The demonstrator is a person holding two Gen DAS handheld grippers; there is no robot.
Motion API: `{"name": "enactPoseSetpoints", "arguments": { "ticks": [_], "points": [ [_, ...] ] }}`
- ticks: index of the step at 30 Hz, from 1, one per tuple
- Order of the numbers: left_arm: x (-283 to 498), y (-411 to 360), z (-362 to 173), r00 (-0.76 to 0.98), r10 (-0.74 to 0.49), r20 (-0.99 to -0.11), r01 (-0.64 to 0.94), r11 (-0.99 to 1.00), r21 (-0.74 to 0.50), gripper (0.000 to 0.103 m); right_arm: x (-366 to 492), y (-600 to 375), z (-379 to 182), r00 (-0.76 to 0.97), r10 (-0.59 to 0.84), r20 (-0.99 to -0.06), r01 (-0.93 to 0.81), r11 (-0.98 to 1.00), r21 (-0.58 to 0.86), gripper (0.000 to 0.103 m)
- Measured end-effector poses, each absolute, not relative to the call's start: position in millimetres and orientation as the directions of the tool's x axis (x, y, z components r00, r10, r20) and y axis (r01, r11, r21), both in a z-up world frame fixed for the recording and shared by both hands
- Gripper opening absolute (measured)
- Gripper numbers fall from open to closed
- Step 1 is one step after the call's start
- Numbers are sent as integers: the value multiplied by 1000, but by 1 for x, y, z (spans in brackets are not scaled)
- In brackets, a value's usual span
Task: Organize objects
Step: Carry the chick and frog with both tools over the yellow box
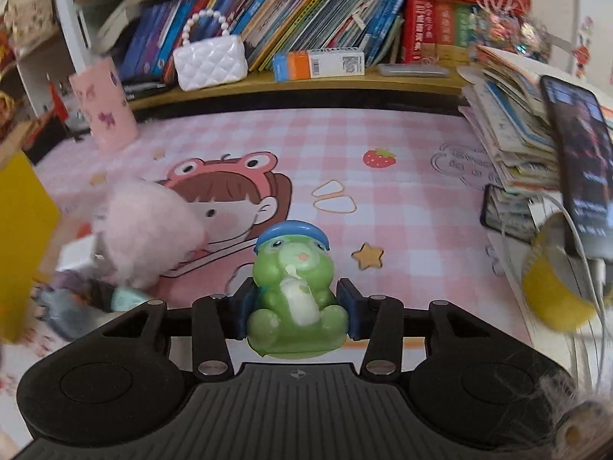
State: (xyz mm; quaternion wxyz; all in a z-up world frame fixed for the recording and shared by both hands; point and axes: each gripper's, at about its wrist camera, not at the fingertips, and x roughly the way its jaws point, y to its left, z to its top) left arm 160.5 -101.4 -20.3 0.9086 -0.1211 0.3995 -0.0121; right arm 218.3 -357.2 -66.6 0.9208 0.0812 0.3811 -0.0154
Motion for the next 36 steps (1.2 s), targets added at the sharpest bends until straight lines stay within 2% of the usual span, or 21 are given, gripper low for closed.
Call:
{"name": "enactPoseSetpoints", "arguments": {
  "ticks": [8, 15, 30, 36],
  "points": [
    [144, -90, -23, 672, -157, -723, -70, 959, -273, 66, 170, -326, -47, 661, 131, -739, 112, 956, 270, 42],
    [122, -63, -22, 688, -206, -696, -34, 948, -315, 66, 143, -270, -38, 673, 160, -722, -7, 978, 209, 42],
    [59, 76, -12, 734, -179, -655, -78, 936, -343, 66, 88, -132, -24, 670, 207, -713, -125, 978, 167, 42],
    [38, 119, -17, 723, -185, -666, -59, 944, -326, 66, 61, -85, -29, 661, 213, -720, -116, 976, 182, 42]
  ]
}}
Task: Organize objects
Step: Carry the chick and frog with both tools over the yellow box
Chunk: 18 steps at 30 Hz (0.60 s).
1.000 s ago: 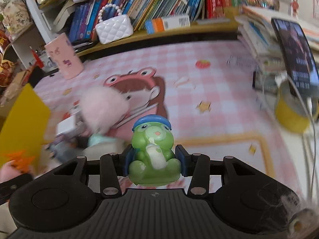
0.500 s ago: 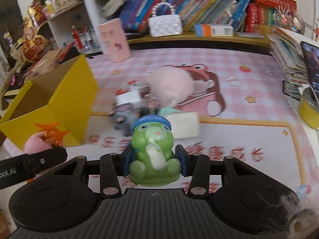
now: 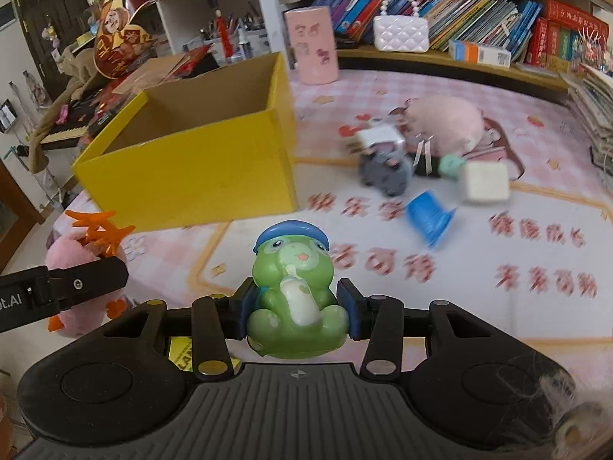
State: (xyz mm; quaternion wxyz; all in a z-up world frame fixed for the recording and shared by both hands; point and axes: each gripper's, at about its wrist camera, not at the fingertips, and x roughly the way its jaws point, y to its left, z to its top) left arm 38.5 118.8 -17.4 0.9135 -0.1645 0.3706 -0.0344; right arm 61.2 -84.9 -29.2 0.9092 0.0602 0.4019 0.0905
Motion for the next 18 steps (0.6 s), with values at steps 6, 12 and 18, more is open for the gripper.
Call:
{"name": "enactPoseSetpoints", "arguments": {
  "ticks": [6, 12, 18],
  "points": [
    [29, 148, -16, 732, -193, -654, -36, 947, -320, 66, 43, -50, -31, 671, 214, -710, -105, 975, 195, 42],
    [25, 162, -12, 748, -207, -630, -4, 949, -316, 66, 37, -29, -25, 693, 209, -690, -121, 977, 174, 42],
    [24, 172, -10, 758, -221, -614, 15, 947, -322, 66, 32, -18, -20, 709, 197, -677, -125, 980, 155, 42]
  ]
}}
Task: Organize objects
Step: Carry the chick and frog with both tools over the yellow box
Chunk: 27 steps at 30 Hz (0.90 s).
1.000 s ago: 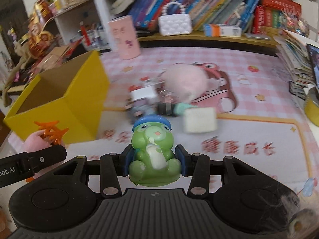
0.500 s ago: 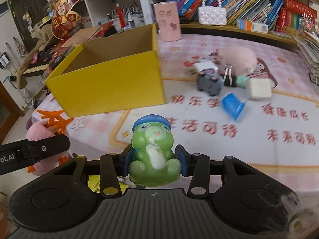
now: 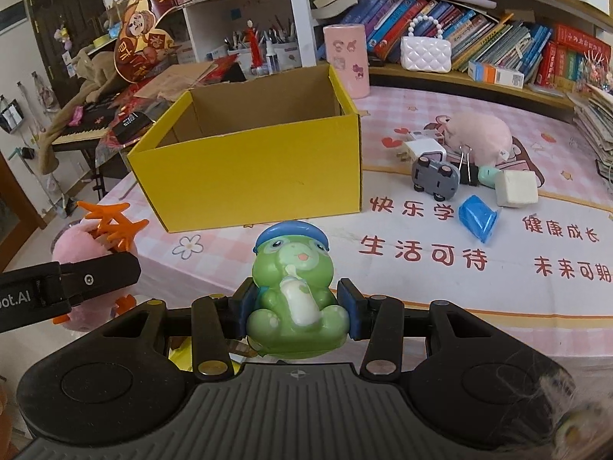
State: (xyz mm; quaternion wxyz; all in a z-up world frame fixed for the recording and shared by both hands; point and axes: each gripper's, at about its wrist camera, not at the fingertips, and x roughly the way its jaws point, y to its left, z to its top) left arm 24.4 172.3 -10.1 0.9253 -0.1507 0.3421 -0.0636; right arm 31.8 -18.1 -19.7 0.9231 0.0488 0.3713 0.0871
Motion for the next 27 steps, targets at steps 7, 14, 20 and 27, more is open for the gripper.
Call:
{"name": "enactPoseSetpoints", "arguments": {
  "ticks": [7, 14, 20, 27],
  "points": [
    [23, 183, -7, 768, -222, -601, 17, 945, -328, 66, 31, -11, -15, 710, 198, -676, -119, 980, 162, 42],
    [26, 193, -3, 775, -220, -592, 6, 940, -341, 66, 36, -2, -13, 707, 193, -681, -122, 981, 151, 43],
    [45, 191, 13, 796, -222, -564, 28, 943, -332, 66, 50, -1, -5, 726, 204, -657, -119, 978, 173, 43],
    [95, 192, 41, 849, -192, -493, 41, 953, -299, 66, 96, 5, 27, 809, 232, -540, -194, 973, 127, 43]
  ]
}}
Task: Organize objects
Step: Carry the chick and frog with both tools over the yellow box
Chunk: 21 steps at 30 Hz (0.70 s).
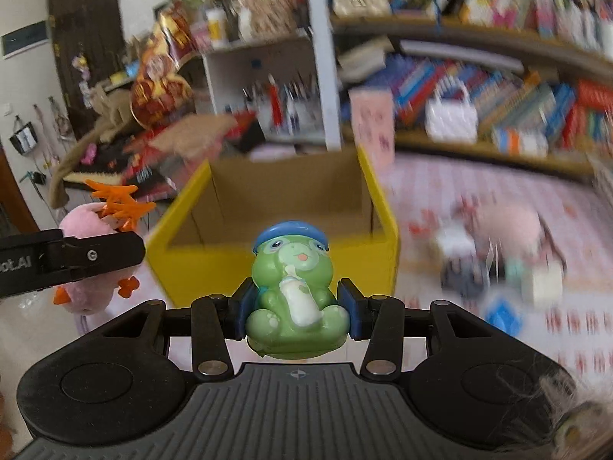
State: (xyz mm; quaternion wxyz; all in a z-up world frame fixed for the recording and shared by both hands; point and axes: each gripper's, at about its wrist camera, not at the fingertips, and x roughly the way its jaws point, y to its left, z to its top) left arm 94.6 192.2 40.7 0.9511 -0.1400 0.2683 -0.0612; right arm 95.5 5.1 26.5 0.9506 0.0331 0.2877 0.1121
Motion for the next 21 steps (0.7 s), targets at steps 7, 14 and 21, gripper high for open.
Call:
{"name": "enactPoseSetpoints", "arguments": {
  "ticks": [7, 14, 21],
  "points": [
    [156, 186, 54, 867, -143, -477, 16, 965, -262, 67, 177, 14, 36, 830, 261, -492, -262, 963, 69, 43],
    [213, 172, 32, 826, -120, -551, -9, 974, -226, 67, 246, 33, 9, 751, 329, -573, -411, 911, -15, 43],
    [257, 161, 3, 773, -90, -628, -23, 985, -169, 67, 302, 36, -20, 620, 322, -716, -468, 884, -7, 43]
  ]
}}
